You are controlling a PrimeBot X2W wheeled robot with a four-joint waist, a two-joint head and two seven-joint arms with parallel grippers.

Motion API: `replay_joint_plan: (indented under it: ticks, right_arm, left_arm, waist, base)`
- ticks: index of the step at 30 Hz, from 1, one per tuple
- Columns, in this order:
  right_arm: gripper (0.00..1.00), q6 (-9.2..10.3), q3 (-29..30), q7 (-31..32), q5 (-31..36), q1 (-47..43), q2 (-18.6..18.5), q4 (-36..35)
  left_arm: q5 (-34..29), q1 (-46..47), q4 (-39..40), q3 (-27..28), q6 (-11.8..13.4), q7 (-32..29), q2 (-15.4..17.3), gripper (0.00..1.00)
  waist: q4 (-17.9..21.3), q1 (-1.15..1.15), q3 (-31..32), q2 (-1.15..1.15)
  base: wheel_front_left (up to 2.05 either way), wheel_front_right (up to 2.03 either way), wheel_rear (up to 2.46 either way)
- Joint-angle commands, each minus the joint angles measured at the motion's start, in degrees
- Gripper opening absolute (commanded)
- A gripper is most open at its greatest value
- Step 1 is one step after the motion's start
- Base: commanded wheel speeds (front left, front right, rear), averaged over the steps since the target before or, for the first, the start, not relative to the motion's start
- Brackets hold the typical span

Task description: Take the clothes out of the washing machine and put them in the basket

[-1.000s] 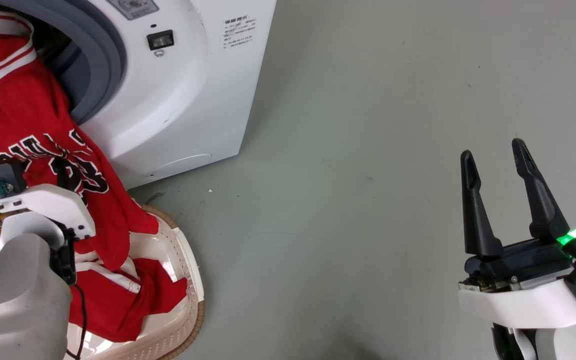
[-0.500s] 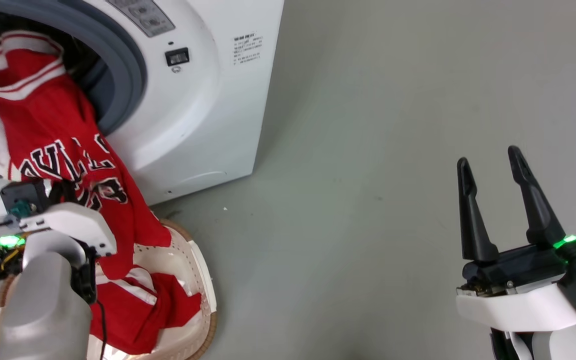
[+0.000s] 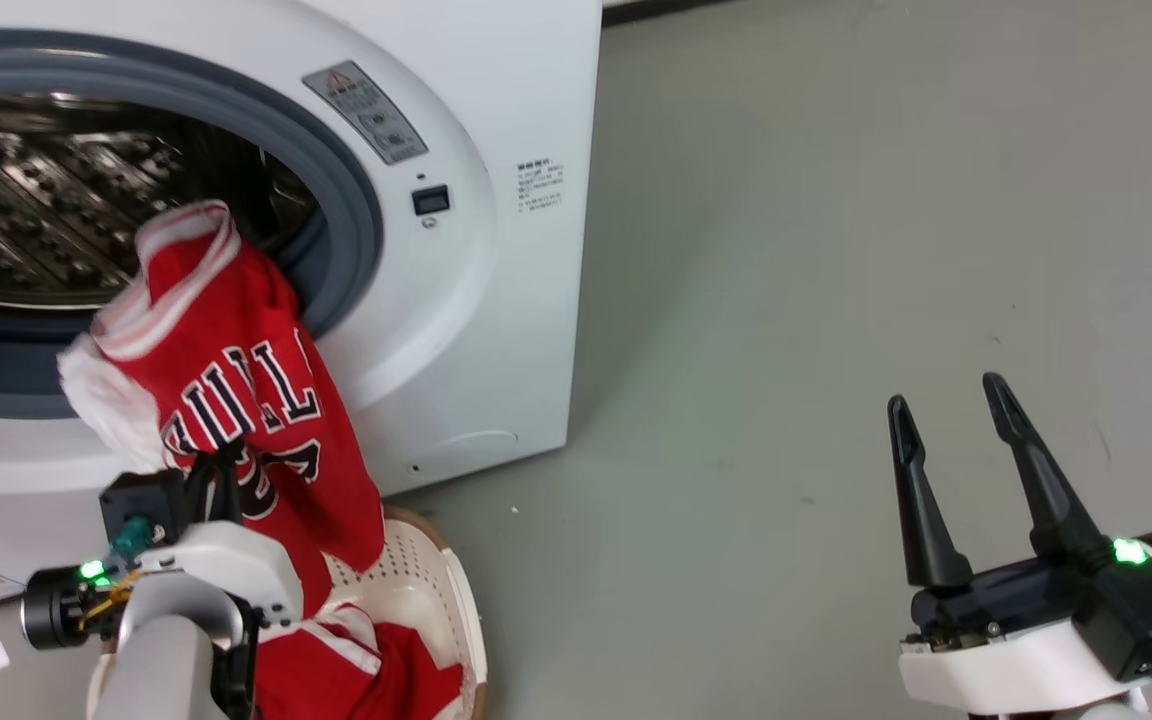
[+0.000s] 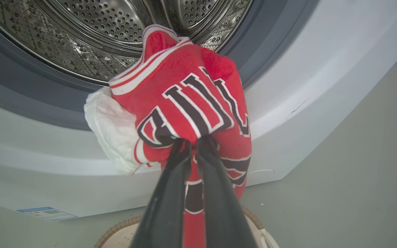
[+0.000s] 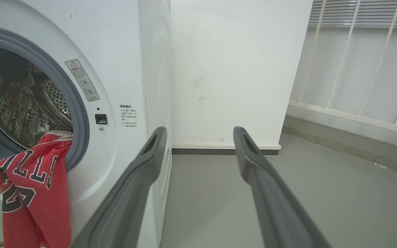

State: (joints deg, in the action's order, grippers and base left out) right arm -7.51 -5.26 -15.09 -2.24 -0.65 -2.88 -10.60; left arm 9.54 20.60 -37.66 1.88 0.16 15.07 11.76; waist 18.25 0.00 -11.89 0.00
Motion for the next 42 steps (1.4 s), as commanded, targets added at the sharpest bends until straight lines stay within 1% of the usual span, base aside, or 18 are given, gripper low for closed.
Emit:
replay_joint_plan:
  ticks: [1,2,4,5,15,21,26,30,35,42]
  right_arm:
    - [1.0,0.04,-0.1,-0.12,0.34,-1.16,0.0,0.26]
    - [1.0,0.04,-0.1,-0.12,0.34,-1.16,0.0,0.26]
    - [1.0,0.04,-0.09,-0.12,0.77,-2.3,0.0,0.51]
    - [1.0,0.04,-0.09,-0.12,0.77,-2.3,0.0,0.51]
    - [1.0,0.04,0.01,-0.12,1.87,-5.87,0.01,0.96]
    - [1.0,0.04,-0.7,-0.11,2.3,-6.06,0.01,0.88]
    - [1.0,0.04,-0.76,-0.11,2.49,-5.5,0.01,0.66]
    - [1.0,0.04,-0.88,-0.11,2.44,-4.98,0.02,0.43]
    - [1.0,0.04,-1.14,-0.11,1.89,-3.42,0.03,-0.11]
    - [1.0,0.04,-1.26,-0.11,0.69,0.17,0.03,-1.17]
  left_arm:
    - [-0.55,-2.08,1.61,-0.02,-0.34,0.15,-0.52,0.0]
    - [-0.55,-2.08,1.61,-0.02,-0.34,0.15,-0.52,0.0]
    - [-1.57,-5.4,4.66,-0.35,-0.81,0.15,-1.53,0.0]
    - [-1.57,-5.4,4.66,-0.35,-0.81,0.15,-1.53,0.0]
    - [-3.68,-15.7,11.02,-2.28,-2.63,0.15,-4.2,0.0]
    - [-3.95,-18.99,9.48,-2.69,-3.44,0.15,-4.65,0.0]
    - [-3.63,-20.22,6.1,-2.48,-3.72,0.15,-4.91,0.0]
    - [-3.48,-19.86,1.71,-2.0,-3.61,0.15,-4.71,0.0]
    - [-3.4,-16.9,-4.9,-1.57,-3.87,0.15,-4.24,0.0]
    - [-3.35,-10.83,-14.48,-1.32,-4.21,0.15,-2.71,0.0]
  waist:
    - [-1.32,0.0,2.7,0.0]
    - [-1.32,0.0,2.7,0.0]
    - [-1.84,0.0,4.77,0.0]
    - [-1.84,0.0,4.77,0.0]
    - [-3.02,0.0,9.72,0.0]
    - [-2.71,0.0,10.26,0.0]
    - [-1.51,0.0,9.76,0.0]
    - [-0.38,0.0,8.26,0.0]
    - [1.05,0.0,4.61,0.0]
    - [2.41,0.0,-2.92,0.0]
  base:
    - [0.0,0.0,0.0]
    - [0.0,0.0,0.0]
    - [0.0,0.0,0.0]
    - [0.0,0.0,0.0]
    - [0.0,0.0,0.0]
    - [0.0,0.0,0.0]
    - [0.0,0.0,0.0]
    - [0.0,0.0,0.0]
    - [0.0,0.0,0.0]
    - [0.0,0.0,0.0]
